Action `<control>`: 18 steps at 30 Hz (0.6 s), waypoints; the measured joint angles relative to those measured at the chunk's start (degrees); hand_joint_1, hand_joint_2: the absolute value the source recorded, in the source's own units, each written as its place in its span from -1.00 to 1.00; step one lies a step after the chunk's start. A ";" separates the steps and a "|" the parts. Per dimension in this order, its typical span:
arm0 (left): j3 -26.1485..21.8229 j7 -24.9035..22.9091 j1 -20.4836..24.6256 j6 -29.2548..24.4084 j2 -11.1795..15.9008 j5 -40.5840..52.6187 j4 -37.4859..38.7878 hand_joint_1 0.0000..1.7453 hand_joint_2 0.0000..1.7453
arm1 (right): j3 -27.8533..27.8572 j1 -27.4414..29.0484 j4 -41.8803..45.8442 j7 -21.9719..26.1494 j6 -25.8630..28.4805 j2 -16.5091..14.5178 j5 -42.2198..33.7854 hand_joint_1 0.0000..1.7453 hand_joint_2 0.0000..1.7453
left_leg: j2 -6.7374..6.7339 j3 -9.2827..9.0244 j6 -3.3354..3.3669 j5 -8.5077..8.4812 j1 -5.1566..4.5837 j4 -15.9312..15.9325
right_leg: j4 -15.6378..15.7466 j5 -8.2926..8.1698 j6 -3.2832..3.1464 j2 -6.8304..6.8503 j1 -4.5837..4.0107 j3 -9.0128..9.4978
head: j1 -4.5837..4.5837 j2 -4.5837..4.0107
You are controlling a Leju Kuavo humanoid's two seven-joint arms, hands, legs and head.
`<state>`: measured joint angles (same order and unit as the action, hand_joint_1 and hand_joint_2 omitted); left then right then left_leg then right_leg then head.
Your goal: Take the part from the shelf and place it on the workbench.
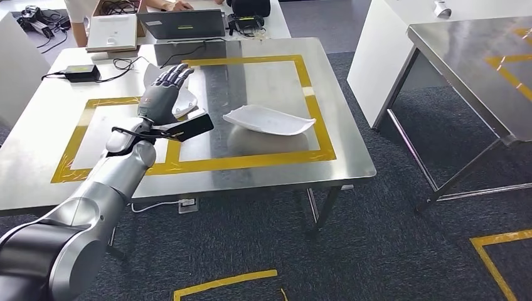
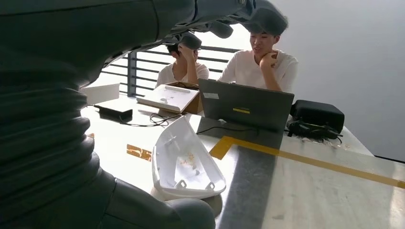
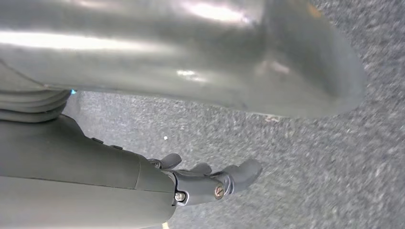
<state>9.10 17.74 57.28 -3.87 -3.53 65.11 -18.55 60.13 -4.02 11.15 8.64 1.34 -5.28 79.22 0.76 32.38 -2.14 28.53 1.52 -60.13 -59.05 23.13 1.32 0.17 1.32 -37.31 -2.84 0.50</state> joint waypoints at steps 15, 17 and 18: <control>0.07 1.63 -3.43 -2.69 -6.11 -2.14 0.10 -1.00 1.00 | 0.42 0.54 0.07 -3.50 1.60 1.79 -1.06 -1.00 -1.00 | -0.38 5.81 2.19 -6.29 -1.69 0.69 | 0.29 5.77 -2.95 -0.11 -2.31 6.03 | -1.59 0.00; 0.04 1.86 -4.00 -3.59 -6.11 -2.40 0.18 -1.00 1.00 | 0.80 0.73 0.07 -3.48 1.54 2.07 -1.12 -1.00 -1.00 | -0.38 6.30 1.58 -5.78 -1.71 0.48 | 1.34 4.46 -3.28 0.09 -1.96 5.74 | -1.67 0.00; 0.04 1.96 -4.12 -3.80 -6.07 -2.47 0.21 -1.00 1.00 | 0.92 0.79 0.07 -3.37 1.57 2.11 -1.14 -1.00 -1.00 | -0.37 6.47 1.42 -5.52 -1.78 0.37 | 1.72 4.01 -3.35 0.17 -1.77 5.67 | -1.66 0.00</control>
